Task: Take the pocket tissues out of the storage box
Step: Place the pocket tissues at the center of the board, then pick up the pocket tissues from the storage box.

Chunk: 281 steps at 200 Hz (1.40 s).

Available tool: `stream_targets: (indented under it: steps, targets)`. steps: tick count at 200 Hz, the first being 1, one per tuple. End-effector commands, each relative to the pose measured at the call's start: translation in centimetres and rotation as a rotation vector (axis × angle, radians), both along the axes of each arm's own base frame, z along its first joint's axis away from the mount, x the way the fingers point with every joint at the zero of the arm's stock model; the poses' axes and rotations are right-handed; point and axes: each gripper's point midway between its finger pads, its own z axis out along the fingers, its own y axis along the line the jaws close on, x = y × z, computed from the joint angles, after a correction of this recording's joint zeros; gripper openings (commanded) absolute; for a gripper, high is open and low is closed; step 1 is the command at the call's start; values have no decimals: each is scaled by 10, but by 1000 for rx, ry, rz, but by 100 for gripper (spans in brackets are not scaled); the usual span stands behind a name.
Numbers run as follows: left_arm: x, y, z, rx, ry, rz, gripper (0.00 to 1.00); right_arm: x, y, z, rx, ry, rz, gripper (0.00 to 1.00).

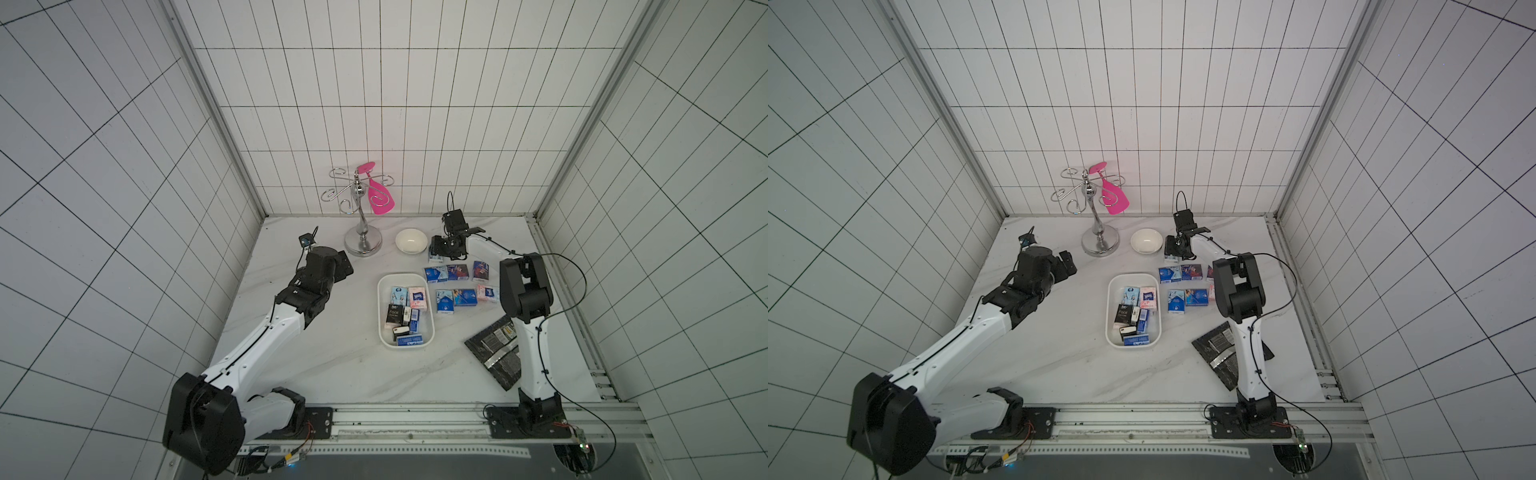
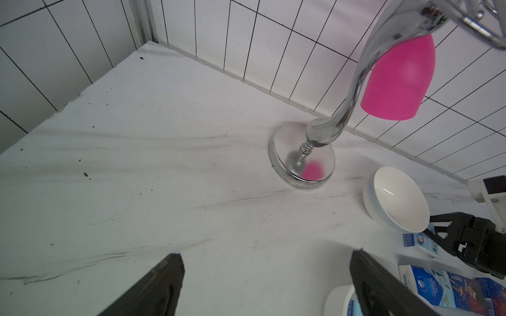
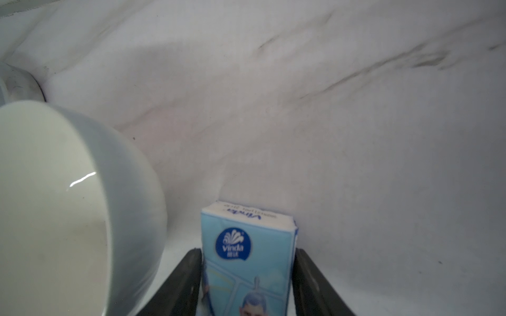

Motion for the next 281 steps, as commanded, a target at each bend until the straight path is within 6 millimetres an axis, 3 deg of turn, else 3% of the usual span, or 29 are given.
stream_targets:
  steps: [1,26,55,73,94,147,167,193,237,281]
  targets:
    - [1,0,8,12,-14,1,98,6,-1,24,11,-47,-2,57]
    - [0,1,7,14,-13,2,98,7,-4,58,-3,-101,2,58]
    - [0,1,6,12,-13,3,98,-2,-14,113,-43,-181,-7,59]
    - [1,-1,5,1,-11,-1,98,-21,-9,136,-19,-201,17,59]
    - [3,-3,5,-4,-11,-4,98,-56,5,149,-21,-205,71,59]
    - [8,-5,-2,-1,-4,-5,98,-169,51,140,-77,-186,229,58]
    - [9,-5,-6,2,2,-3,98,-200,60,139,-71,-181,257,58]
    - [8,-2,-6,13,3,10,99,-232,67,126,-62,-133,290,57]
    - [4,7,-12,34,5,43,99,-286,79,82,-65,-35,337,56]
    - [4,4,-14,22,10,35,99,-309,87,61,-59,-13,350,55]
